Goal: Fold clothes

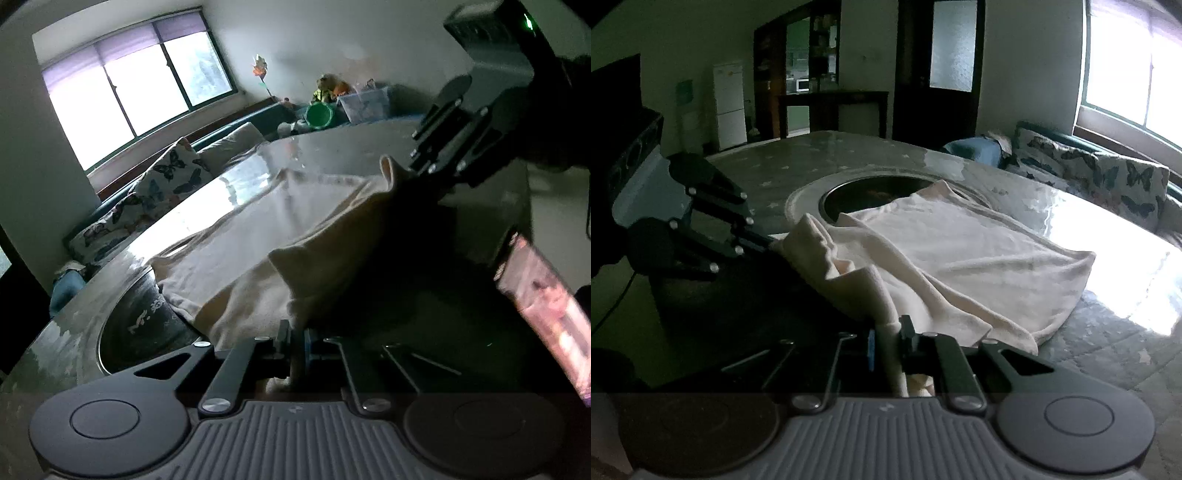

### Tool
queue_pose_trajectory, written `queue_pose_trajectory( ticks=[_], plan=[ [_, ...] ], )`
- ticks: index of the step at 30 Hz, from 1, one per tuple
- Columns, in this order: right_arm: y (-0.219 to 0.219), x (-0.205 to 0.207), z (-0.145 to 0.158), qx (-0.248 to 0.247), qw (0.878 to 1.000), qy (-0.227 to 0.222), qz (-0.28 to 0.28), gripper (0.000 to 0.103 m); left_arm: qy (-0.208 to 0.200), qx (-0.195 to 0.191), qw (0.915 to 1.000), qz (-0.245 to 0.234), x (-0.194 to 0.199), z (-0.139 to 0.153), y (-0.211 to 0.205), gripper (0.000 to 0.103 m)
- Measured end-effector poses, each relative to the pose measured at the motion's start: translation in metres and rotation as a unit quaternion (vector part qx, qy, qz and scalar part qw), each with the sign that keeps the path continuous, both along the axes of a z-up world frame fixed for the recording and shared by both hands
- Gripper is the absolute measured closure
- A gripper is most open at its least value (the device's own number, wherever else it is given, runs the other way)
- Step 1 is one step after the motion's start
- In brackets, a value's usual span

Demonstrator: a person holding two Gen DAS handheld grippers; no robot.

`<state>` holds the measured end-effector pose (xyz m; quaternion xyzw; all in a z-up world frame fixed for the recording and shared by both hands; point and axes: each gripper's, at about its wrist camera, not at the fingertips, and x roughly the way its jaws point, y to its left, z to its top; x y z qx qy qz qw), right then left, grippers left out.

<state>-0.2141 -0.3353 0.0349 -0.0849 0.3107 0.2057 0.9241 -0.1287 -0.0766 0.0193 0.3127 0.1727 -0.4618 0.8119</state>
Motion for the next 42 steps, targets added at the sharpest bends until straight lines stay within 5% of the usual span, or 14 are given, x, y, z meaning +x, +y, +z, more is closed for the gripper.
queue_pose_trajectory(
  ticks=[14,18,22,27,34,38,40,42],
  plan=[
    [0.006,-0.081,0.061,-0.003,0.999,-0.007,0.040,0.092,0.030,-0.059,0.9976,-0.020,-0.069,0.069,0.047,0.098],
    [-0.001,-0.068,0.072,-0.002,0.999,-0.020,0.030,0.092,0.027,-0.079,0.9965,-0.009,-0.049,0.074,0.039,0.099],
    [-0.005,-0.050,0.073,-0.007,0.999,-0.028,0.022,0.093,0.100,-0.118,0.9879,0.006,-0.018,0.079,0.041,0.097],
    [-0.005,-0.042,0.072,-0.009,0.999,-0.027,0.018,0.093,0.123,-0.141,0.9821,-0.015,-0.025,0.087,0.054,0.056],
    [-0.004,-0.038,0.069,-0.003,0.999,-0.032,0.014,0.093,0.091,-0.084,0.9914,-0.045,-0.065,0.067,0.039,0.027],
    [-0.005,-0.041,0.067,0.000,0.999,-0.034,0.011,0.093,0.074,-0.041,0.9956,-0.041,-0.074,0.046,0.025,0.032],
    [-0.005,-0.044,0.066,0.002,0.999,-0.034,0.010,0.093,0.083,-0.029,0.9956,-0.035,-0.069,0.037,0.019,0.051],
    [-0.006,-0.046,0.065,0.003,0.999,-0.034,0.008,0.093,0.088,-0.016,0.9958,-0.020,-0.061,0.031,0.016,0.084]
  ],
)
